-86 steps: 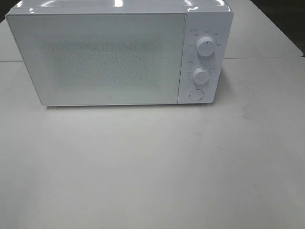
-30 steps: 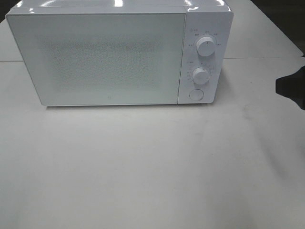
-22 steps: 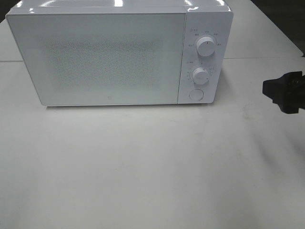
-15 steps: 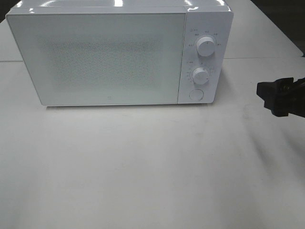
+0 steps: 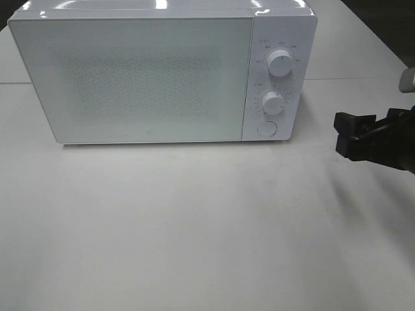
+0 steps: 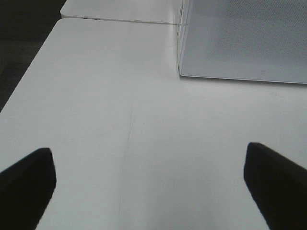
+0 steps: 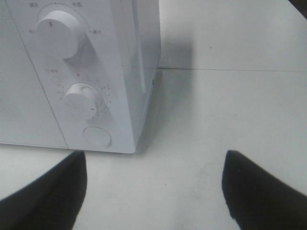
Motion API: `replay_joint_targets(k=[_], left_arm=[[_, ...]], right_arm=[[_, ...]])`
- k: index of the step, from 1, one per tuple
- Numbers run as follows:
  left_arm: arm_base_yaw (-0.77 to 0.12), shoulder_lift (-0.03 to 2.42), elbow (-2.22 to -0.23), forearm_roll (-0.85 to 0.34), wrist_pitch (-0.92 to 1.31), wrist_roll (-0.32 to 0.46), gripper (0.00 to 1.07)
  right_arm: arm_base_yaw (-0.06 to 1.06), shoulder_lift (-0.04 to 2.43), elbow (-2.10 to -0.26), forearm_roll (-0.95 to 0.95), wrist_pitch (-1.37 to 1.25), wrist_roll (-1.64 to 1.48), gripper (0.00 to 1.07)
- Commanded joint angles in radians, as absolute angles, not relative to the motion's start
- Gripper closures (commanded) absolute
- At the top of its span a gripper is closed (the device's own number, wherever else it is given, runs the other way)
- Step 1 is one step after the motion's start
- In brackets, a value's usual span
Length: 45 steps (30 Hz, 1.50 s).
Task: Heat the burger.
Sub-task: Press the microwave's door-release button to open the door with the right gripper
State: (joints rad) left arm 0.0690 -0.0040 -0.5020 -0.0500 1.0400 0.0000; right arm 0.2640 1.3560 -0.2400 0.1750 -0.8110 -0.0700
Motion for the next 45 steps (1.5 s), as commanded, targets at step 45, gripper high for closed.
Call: replay_joint_targets(k=[45], left_arm=[[0.073,-0.028,-0.498,-0.047,1.034,0.006,0.07]], right_arm=[[0.798,1.753,-0.428,0.809,-1.137,-0.216,0.33]])
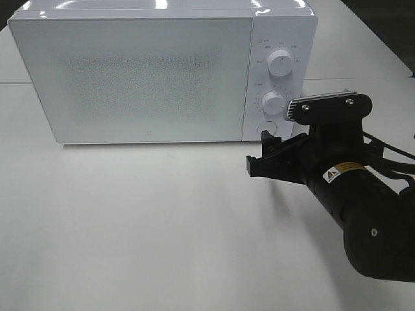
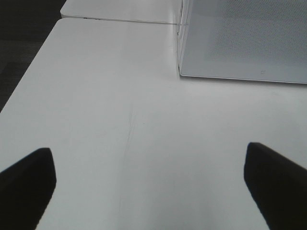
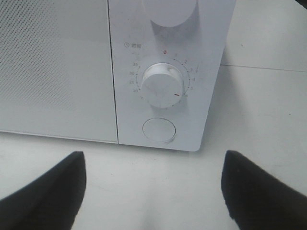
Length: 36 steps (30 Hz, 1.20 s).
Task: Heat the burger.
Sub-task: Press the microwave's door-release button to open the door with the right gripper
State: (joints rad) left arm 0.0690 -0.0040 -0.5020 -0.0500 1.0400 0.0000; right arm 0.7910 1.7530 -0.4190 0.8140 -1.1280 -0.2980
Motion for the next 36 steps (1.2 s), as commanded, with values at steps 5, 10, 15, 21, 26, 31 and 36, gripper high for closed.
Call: replay_joint_targets(k=[5,10,15,21,26,31,36], left_arm=[[0.073,-0.028,-0.498,-0.047,1.034,0.006,0.07],[0.073,-0.028,-0.498,-0.047,1.034,0.006,0.07],[0.073,-0.028,-0.498,-0.047,1.034,0.006,0.07],[0.073,-0.028,-0.498,-0.047,1.034,0.006,0.07],[0.073,-0.028,-0.498,-0.047,1.034,0.006,0.07],[0.073,-0.028,-0.498,-0.047,1.034,0.006,0.07],[0.073,-0.028,-0.498,-0.047,1.034,0.006,0.07]], right_arm=[[0.798,1.753,-0.428,0.809,-1.137,0.023,0.39],[0.798,1.753,-0.428,0.809,-1.137,0.319,0.50],[0.798,1.753,-0.428,0.809,-1.136,0.654,0.62],[0.798,1.753,-0.428,0.809,-1.114,1.027,0.80],[0.798,1.753,-0.428,0.805,-1.071,1.198,0.86],[0.798,1.754,-0.428,0.805,-1.016,1.291,0.99],[0.797,1.771,-0.432,0.809,-1.017,1.302,1.07]])
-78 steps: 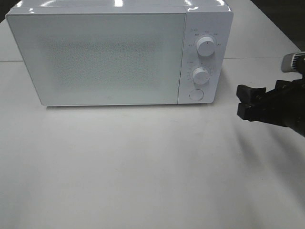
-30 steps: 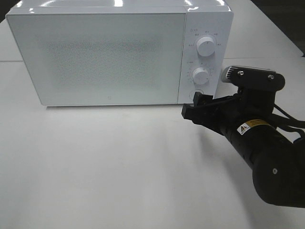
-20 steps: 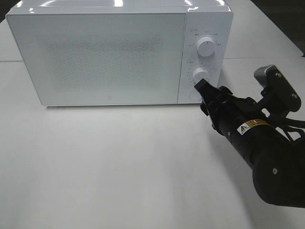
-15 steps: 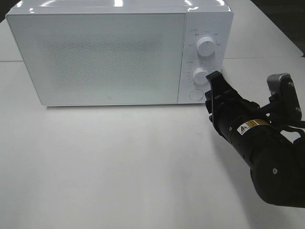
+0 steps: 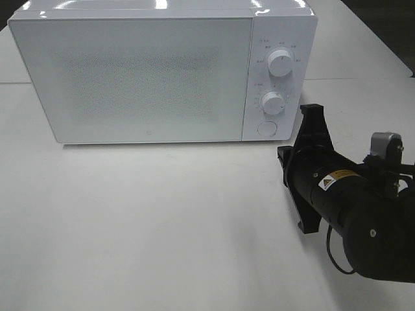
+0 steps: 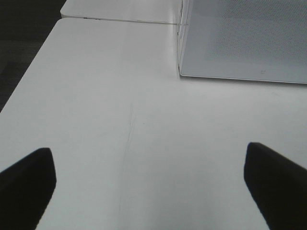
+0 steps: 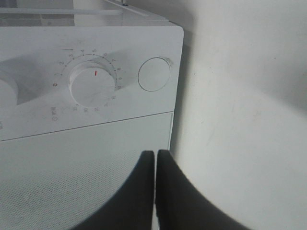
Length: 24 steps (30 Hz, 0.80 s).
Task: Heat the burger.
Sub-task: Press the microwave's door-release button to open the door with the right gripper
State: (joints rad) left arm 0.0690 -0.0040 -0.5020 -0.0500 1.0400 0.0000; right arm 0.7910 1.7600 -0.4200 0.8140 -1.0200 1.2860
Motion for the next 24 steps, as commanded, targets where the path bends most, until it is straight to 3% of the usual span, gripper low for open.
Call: replay_joint_targets(k=[1,8,24], left_arm=[[0.073,-0.028,-0.498,-0.047,1.034,0.006,0.07],[0.073,-0.028,-0.498,-0.047,1.034,0.006,0.07],[0.073,-0.028,-0.498,-0.047,1.034,0.006,0.07]], right_arm=[[0.797,1.784,-0.438,0.809,-1.017,1.315,1.07],[0.797,1.819,-0.472,0.811,-1.018,1.320,1.07],[0.676,1.938,-0.617,0.786,-0.987,1.302,1.07]])
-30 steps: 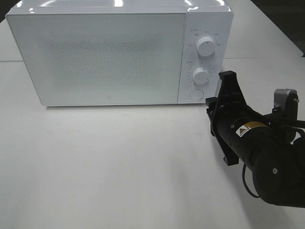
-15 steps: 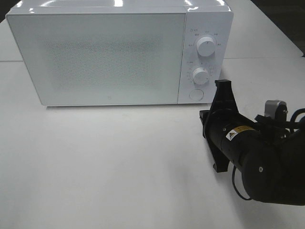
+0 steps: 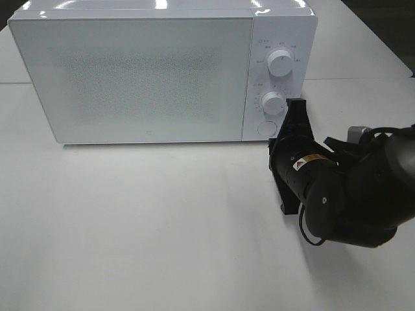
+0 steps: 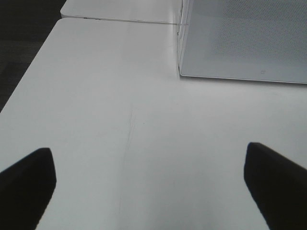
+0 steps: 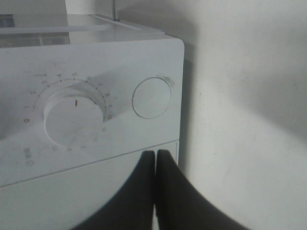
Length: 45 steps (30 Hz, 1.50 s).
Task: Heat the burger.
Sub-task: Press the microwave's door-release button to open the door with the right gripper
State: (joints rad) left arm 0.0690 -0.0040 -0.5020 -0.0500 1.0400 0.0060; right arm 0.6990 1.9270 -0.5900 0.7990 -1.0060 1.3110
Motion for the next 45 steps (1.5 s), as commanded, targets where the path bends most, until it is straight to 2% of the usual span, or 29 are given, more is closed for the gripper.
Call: replay_joint_targets(k=[1,10,26,45], left_arm=[[0.073,-0.028,-0.498,-0.047,1.034,0.006,0.07],[0.073,-0.028,-0.498,-0.047,1.034,0.006,0.07],[0.073,-0.028,-0.498,-0.047,1.034,0.006,0.07],[0.073,-0.028,-0.498,-0.047,1.034,0.006,0.07]], right_arm=[[0.668,1.944,-0.629,0.783,-0.981,1.297,1.07],[0.630,2.023,-0.730,0.755,-0.951,1.291,1.07],[0.565,2.084,-0.804,0.724,-0.937,1.286,1.07],[0.563,2.135,-0.839,0.718,-0.950,1.310,1.07]])
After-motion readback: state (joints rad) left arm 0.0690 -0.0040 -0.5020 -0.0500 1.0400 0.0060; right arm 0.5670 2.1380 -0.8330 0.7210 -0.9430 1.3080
